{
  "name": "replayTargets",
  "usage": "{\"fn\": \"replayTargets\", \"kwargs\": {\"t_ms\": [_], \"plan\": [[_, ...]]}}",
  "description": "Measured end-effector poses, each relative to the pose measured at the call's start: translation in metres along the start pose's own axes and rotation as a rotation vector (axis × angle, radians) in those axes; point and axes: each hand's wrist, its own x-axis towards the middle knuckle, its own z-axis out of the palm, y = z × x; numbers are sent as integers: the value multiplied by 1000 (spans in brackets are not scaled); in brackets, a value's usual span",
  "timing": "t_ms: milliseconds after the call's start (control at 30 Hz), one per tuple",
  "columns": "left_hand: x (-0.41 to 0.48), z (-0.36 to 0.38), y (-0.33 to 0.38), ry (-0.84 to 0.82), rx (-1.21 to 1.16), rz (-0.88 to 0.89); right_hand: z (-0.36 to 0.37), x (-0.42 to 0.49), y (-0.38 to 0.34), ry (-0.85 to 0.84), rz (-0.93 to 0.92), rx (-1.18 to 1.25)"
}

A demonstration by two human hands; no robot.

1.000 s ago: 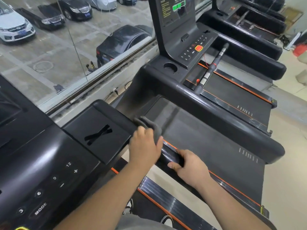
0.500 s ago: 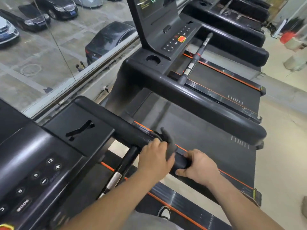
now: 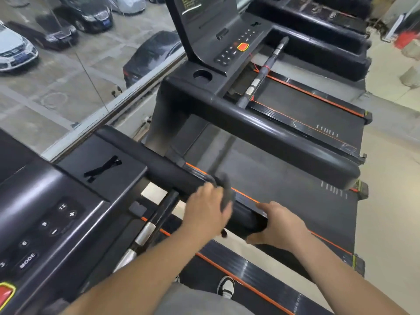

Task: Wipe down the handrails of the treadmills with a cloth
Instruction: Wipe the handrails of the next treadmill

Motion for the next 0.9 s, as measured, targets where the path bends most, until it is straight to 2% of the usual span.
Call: {"fn": "replayTargets", "kwargs": {"t_ms": [67, 133, 167, 267, 333, 433, 500, 567, 633, 700, 800, 867, 900], "plan": [[-1, 0, -3, -112, -34, 201, 1, -5, 11, -25, 15, -128], [13, -9, -25, -92, 60, 243, 6, -11, 21, 2, -20, -114], [21, -16, -36, -70, 102, 145, 9, -14, 27, 30, -42, -108], [33, -28, -45, 30, 77, -330, 18, -20, 41, 93, -79, -14], [27, -21, -17, 86, 120, -452, 19, -23, 47, 79, -89, 68], [-6, 12, 50, 82, 43, -312, 15, -25, 55, 46, -126, 132], [-34, 31, 83, -18, -62, -102, 14, -25, 63, 33, -172, 222], [-35, 34, 82, -88, -77, 118, 15, -26, 74, 22, -222, 318], [-23, 27, 62, -90, 59, 183, 19, -29, 85, -11, -249, 382], [-12, 16, 43, -41, 140, -9, 21, -34, 95, -21, -245, 338], [-11, 13, 56, 105, 41, -404, 24, -42, 111, 25, -119, 45], [-26, 28, 91, 112, 16, -423, 31, -44, 123, 39, -78, -52], [-35, 36, 106, 83, -26, -344, 34, -45, 126, 57, -78, -56]]}}
